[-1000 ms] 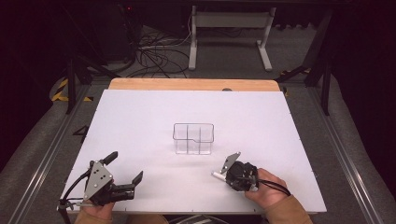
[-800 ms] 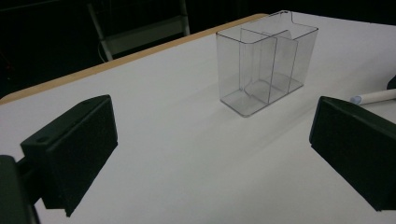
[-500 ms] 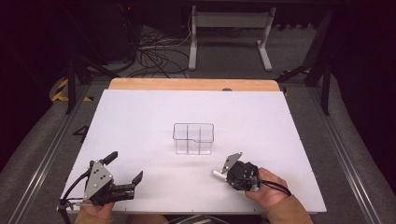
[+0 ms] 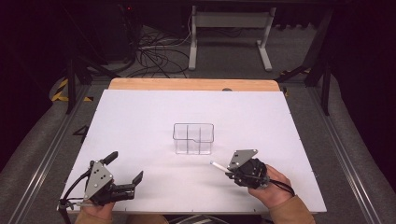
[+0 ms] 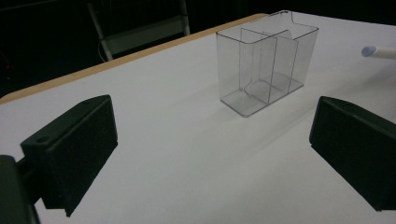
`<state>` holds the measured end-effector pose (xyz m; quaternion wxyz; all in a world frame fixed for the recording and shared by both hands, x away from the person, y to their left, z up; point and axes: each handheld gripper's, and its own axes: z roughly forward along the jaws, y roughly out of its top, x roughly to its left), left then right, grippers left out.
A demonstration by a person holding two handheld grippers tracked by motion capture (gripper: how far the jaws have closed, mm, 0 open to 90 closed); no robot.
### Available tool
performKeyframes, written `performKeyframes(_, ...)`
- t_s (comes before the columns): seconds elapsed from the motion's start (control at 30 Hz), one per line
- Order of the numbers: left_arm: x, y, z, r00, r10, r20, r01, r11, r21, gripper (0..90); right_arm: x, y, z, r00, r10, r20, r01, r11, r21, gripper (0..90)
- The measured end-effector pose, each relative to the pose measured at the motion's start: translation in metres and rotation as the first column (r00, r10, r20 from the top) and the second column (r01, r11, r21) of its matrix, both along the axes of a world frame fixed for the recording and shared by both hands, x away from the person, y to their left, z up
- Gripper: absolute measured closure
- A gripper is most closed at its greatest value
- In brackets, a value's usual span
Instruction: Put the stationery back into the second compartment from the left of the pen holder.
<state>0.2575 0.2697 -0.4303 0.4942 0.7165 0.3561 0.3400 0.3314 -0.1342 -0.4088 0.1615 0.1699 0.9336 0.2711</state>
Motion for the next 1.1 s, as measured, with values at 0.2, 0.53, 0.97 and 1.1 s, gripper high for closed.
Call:
performKeyframes(0.2, 0.000, 0.000, 0.000, 1.0000, 0.000, 0.000, 0.000, 1.0000, 0.001, 1.8, -0.004, -0.006, 0.011, 0.9987, -0.005, 0.050, 0.001, 0.9968, 0.079, 78.6)
performKeyframes(0.53, 0.000, 0.000, 0.000, 1.0000, 0.000, 0.003, 0.000, 1.0000, 0.002, 1.8, -0.008, -0.016, 0.022, 0.9941, -0.037, 0.102, 0.013, 0.9736, 0.228, 78.6)
performKeyframes(0.97, 0.000, 0.000, 0.000, 1.0000, 0.000, 0.002, 0.000, 1.0000, 0.002, 1.8, -0.010, -0.029, 0.027, 0.9839, -0.085, 0.157, 0.019, 0.9247, 0.380, 78.5)
performKeyframes(1.1, 0.000, 0.000, 0.000, 1.0000, 0.000, 0.004, 0.000, 1.0000, 0.003, 1.8, -0.011, -0.033, 0.029, 0.9797, -0.097, 0.175, 0.013, 0.9040, 0.427, 78.5)
